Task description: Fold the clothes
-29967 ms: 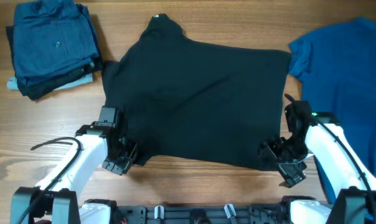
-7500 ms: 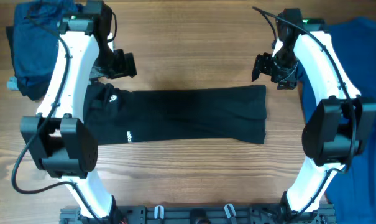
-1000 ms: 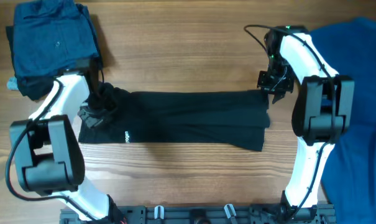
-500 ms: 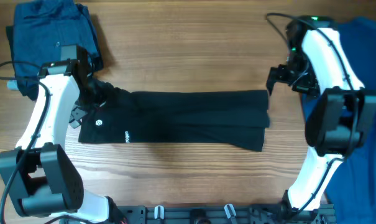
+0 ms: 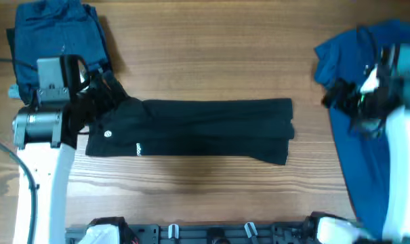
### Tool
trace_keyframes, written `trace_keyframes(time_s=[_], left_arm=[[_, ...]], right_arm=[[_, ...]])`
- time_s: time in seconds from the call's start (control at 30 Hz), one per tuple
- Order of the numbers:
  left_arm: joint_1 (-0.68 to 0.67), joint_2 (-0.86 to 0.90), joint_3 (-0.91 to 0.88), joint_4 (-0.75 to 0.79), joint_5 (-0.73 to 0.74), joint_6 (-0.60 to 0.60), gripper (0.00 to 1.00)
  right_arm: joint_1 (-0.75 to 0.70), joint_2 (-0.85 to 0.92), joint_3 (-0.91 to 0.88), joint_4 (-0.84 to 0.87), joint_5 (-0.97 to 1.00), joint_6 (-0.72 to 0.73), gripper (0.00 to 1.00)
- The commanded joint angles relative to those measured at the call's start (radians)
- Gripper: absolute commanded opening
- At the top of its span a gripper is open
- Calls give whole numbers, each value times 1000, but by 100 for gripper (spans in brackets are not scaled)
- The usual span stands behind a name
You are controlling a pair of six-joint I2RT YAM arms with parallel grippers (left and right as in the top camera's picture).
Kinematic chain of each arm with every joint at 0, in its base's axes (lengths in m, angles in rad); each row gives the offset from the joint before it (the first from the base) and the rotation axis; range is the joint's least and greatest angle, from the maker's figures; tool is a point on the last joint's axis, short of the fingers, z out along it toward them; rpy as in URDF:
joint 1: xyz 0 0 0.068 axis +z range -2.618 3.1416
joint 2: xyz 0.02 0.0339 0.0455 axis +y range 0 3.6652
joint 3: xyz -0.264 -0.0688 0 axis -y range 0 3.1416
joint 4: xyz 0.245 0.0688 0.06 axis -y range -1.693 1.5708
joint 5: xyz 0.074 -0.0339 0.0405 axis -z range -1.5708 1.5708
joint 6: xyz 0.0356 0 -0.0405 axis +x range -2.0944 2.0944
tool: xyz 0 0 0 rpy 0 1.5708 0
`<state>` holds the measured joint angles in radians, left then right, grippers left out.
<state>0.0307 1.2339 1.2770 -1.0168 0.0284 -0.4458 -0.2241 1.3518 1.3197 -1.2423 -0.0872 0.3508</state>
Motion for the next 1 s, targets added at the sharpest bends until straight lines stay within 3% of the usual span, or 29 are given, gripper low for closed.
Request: trace_keyframes(time_s=[0.0,0.13,0.27,0.7,0.97], left_arm=[[-29,0,5,-2,9,19,100],[-30,20,4,-50,9,20,100],[-30,21,4,-61,9,20,100],[-30,21,4,-69,9,20,100],[-30,21,4,-72,9,20,100]], right_arm=[[2,-152,-298,171,-48,18,100],[2,-114,-514,429,-334,-93,100],[2,31,-541,527,-396,-112,100],[2,357,-541,708,-522,-214,100],[11,576,-543,711,-645,-217,100]])
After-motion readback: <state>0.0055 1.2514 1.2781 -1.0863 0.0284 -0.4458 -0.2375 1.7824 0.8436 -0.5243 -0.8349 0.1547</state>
